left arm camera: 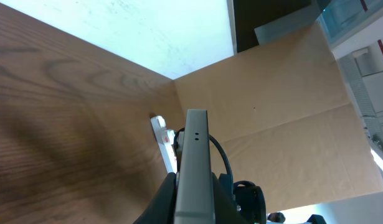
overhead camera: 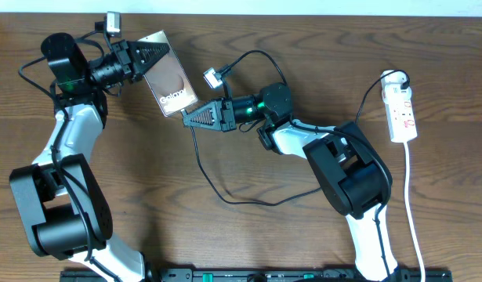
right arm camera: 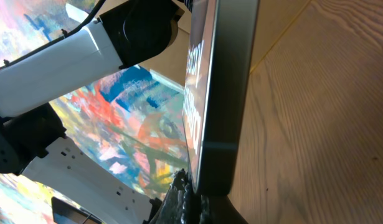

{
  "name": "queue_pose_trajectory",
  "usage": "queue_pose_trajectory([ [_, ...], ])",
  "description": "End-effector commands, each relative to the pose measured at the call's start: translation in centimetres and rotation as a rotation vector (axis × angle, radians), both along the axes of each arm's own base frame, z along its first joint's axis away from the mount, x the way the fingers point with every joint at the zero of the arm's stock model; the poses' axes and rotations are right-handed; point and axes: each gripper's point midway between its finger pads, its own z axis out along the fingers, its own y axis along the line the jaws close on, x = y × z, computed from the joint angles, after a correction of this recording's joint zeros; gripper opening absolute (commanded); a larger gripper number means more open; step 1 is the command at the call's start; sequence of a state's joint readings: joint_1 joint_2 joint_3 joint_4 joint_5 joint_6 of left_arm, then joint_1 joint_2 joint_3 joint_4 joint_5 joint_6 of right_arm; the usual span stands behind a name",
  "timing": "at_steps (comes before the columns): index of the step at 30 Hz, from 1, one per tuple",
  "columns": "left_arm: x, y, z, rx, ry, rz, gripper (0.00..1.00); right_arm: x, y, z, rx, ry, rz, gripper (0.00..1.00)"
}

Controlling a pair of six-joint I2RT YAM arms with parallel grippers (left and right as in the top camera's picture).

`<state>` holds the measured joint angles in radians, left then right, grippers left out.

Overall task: Plug charger to phone and switch on socket
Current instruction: 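Open the right gripper and pull it back away from the phone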

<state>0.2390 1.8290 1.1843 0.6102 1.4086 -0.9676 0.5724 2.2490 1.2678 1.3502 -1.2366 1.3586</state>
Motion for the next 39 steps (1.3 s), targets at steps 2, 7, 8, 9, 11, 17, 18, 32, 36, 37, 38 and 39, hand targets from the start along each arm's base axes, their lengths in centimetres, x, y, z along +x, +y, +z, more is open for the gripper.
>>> queue_pose_trajectory([
  [2,-2.0,-1.7,1.1,-0.001,-0.04,-0.131,0.07,3.5,-0.4,2.0,0.071,-0.015,-0.174,0.01],
  [7,-1.7,-1.5,1.1,0.01,-0.061,-0.117,0.07,2.9,-0.5,1.8,0.06,-0.021,-0.142,0.47],
  [8,-1.7,-1.4,1.1,0.015,-0.071,-0.112,0.07,2.8,-0.5,1.7,0.057,-0.023,-0.134,0.56],
  [9,-1.5,-1.1,1.1,0.019,-0.078,-0.101,0.07,2.5,-0.5,1.6,0.052,-0.027,-0.117,0.74],
  [11,-1.3,-0.3,1.0,0.022,-0.079,-0.073,0.07,2.0,-0.5,1.4,0.043,-0.033,-0.089,0.99],
  [17,-1.1,1.5,0.7,0.013,-0.049,-0.036,0.07,2.5,-1.1,1.1,0.029,-0.021,-0.092,0.99],
  [18,-1.3,2.0,0.6,0.006,-0.032,-0.037,0.07,3.4,-1.6,0.6,0.007,0.012,-0.112,0.99],
  [32,-2.2,2.9,0.7,-0.009,-0.022,-0.07,0.07,12.4,-10.0,-8.2,-0.291,0.286,-0.436,0.99],
  [36,-2.2,2.9,0.7,-0.008,-0.026,-0.07,0.07,12.8,-12.0,-9.1,-0.444,0.247,-0.551,0.99],
  [37,-2.2,2.9,0.7,-0.006,-0.03,-0.07,0.07,12.7,-12.6,-8.9,-0.492,0.223,-0.585,0.99],
  [38,-2.2,2.9,0.7,-0.003,-0.036,-0.07,0.07,12.6,-13.5,-8.5,-0.551,0.194,-0.628,0.99],
  [39,-2.2,2.9,0.7,-0.001,-0.04,-0.07,0.07,12.5,-14.0,-8.2,-0.585,0.178,-0.654,0.99],
])
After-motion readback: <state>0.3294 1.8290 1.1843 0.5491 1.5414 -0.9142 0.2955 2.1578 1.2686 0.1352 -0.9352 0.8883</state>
